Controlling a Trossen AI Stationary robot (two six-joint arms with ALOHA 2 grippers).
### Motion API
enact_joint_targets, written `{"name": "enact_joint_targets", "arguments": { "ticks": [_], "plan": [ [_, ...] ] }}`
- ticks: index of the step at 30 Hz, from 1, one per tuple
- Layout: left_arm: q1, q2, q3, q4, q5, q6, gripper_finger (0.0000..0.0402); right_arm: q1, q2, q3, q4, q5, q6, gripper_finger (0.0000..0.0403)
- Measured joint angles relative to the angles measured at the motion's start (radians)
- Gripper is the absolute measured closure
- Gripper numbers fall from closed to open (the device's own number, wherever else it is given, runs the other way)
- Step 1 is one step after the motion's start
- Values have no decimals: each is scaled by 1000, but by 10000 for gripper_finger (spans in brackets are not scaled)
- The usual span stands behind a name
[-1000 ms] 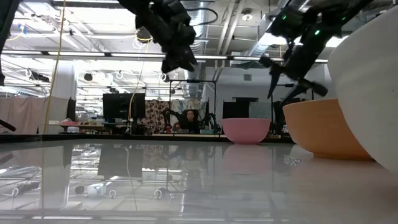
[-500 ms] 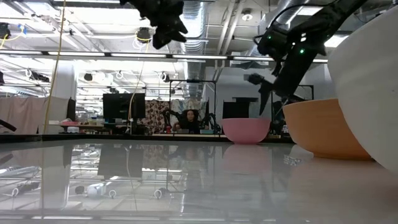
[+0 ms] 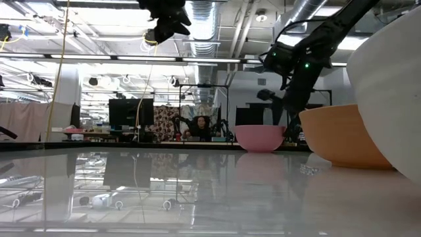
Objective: Nest bowls inside each other
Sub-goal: Stack the pink bowl on top of the orange bowl
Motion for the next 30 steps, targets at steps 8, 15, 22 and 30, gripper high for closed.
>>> {"name": "enact_joint_targets", "arguments": {
  "ticks": [8, 15, 22, 30],
  "plan": [
    [0, 1, 0, -27, 0, 26, 286, -12, 10, 0, -24, -35, 43, 362],
    [0, 1, 0, -27, 0, 21, 286, -11, 8, 0, -30, -61, 56, 382],
    [0, 1, 0, -43, 0, 16, 286, -3, -7, 0, -33, -91, 40, 394],
    [-7, 1, 0, -70, 3, 15, 286, -5, -32, 66, -170, -111, -56, 394]
  ]
}}
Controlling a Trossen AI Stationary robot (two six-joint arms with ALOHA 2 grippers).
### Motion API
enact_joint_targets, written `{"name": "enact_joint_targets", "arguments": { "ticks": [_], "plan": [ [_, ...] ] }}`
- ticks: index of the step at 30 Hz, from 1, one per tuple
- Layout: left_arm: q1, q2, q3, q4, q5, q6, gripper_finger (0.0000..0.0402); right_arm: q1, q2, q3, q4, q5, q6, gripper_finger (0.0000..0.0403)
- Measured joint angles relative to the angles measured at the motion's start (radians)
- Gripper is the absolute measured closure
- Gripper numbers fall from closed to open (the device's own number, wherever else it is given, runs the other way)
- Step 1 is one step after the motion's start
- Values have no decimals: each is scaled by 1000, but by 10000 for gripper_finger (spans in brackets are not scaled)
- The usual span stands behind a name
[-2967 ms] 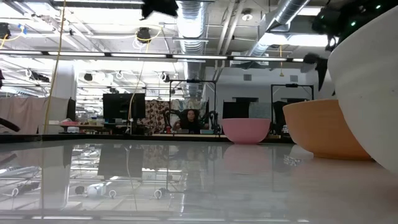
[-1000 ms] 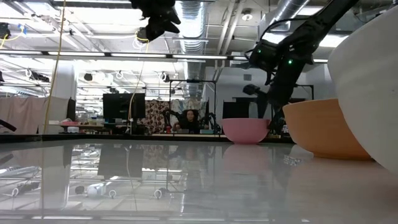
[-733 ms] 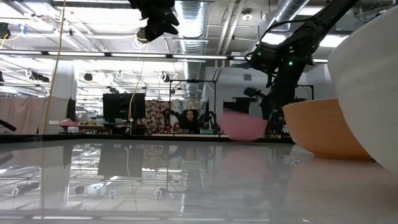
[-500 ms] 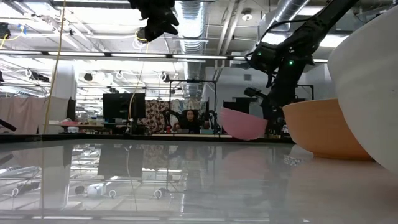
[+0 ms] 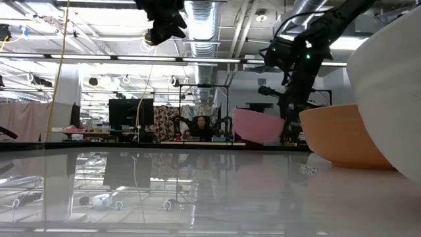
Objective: Nest bowls inside each other
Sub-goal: Stack the pink bowl on top of the orange bowl
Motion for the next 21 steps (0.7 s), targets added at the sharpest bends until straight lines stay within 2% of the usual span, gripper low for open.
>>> {"name": "enact_joint_targets", "arguments": {
  "ticks": [11, 21],
  "plan": [
    [-34, 0, 0, 0, -2, 0, 286, -26, -1, 271, -300, 4, -214, 394],
    [-44, 0, 0, 0, -2, -2, 286, -81, -1, 490, -468, 51, -345, 394]
  ]
}}
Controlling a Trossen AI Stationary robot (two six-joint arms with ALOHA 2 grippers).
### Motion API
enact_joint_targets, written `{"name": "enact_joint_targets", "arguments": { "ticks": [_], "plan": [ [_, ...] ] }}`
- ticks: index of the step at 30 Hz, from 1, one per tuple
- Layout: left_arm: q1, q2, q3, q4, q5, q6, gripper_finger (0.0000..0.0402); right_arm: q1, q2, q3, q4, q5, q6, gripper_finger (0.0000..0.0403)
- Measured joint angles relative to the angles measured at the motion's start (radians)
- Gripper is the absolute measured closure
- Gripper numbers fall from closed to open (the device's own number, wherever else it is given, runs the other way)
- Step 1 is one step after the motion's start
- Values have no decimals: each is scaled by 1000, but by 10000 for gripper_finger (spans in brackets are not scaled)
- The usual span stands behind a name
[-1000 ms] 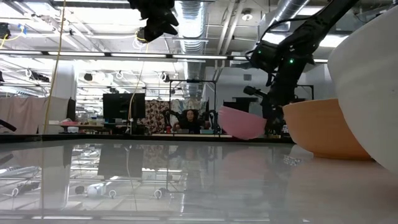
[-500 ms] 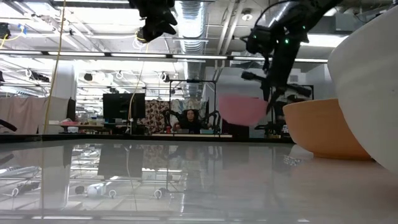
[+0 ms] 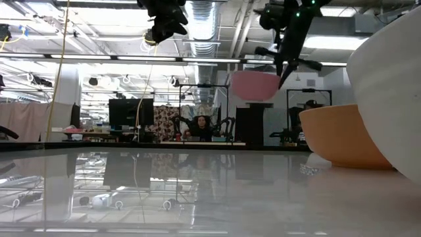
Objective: Nest bowls inside each other
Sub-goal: Stack the pink bowl on top of the orange bowl
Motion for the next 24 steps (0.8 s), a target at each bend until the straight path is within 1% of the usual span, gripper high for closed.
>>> {"name": "enact_joint_targets", "arguments": {
  "ticks": [6, 8, 11, 15, 20, 24],
  "plan": [
    [0, -4, 0, 0, -3, -19, 286, -55, 0, 70, -124, 32, -51, 394],
    [-2, -17, 0, 3, -28, -21, 286, -73, -1, 82, -152, 33, -70, 394],
    [-2, -52, 0, 4, -104, -21, 287, -99, -3, 87, -190, 33, -95, 394],
    [-2, -119, 0, 6, -208, -18, 299, -137, -30, 87, -217, 32, -114, 393],
    [-2, -228, 0, 45, -307, 13, 325, -202, -113, 87, -251, 34, -150, 392],
    [-2, -309, 0, 82, -383, 46, 348, -258, -195, 87, -324, 68, -156, 391]
  ]
}}
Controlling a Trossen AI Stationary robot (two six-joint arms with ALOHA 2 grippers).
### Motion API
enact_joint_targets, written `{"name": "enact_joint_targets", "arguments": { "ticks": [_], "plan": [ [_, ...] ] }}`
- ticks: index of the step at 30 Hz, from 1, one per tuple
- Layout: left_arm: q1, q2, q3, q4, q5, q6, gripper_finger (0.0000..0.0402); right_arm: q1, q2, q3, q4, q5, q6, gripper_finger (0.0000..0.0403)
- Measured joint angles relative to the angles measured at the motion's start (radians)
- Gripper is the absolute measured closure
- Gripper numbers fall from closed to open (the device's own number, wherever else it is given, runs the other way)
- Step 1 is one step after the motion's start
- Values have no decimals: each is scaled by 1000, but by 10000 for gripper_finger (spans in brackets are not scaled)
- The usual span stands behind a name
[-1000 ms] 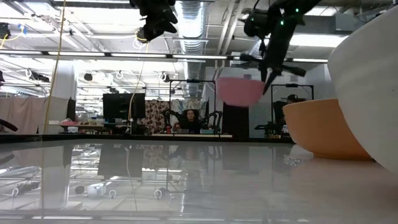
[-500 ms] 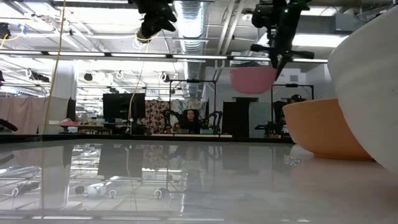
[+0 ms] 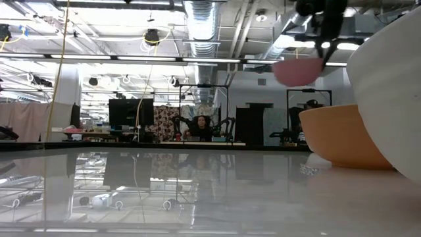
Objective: Nest bowls inside each other
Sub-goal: Stack the pink bowl on top of the orange bowl
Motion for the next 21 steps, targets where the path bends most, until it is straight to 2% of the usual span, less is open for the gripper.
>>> {"name": "enact_joint_targets", "arguments": {
  "ticks": [5, 13, 16, 21],
  "plan": [
    [0, -77, 0, 20, -58, 49, 370, -56, -85, 0, -71, 26, 10, 390],
    [0, -98, 0, -7, -64, 36, 383, -74, -145, 0, -109, 62, 83, 389],
    [0, -98, -25, -2, -75, 5, 384, -72, -161, -43, -141, 92, 202, 389],
    [0, -116, -106, 8, -88, -33, 384, -71, -225, -196, -103, 95, 405, 388]
  ]
}}
